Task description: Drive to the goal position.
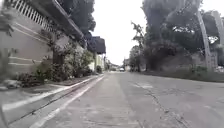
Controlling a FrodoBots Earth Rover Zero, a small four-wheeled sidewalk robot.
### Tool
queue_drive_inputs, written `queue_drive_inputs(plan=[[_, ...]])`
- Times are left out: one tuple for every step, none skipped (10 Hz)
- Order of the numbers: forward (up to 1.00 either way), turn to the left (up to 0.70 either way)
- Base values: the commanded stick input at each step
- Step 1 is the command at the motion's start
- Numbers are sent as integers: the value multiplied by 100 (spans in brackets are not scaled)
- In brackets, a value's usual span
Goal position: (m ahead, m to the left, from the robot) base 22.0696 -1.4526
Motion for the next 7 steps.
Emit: queue_drive_inputs(plan=[[100, 0], [100, 0], [100, 0], [100, 0], [100, 0], [100, 0], [100, 0]])
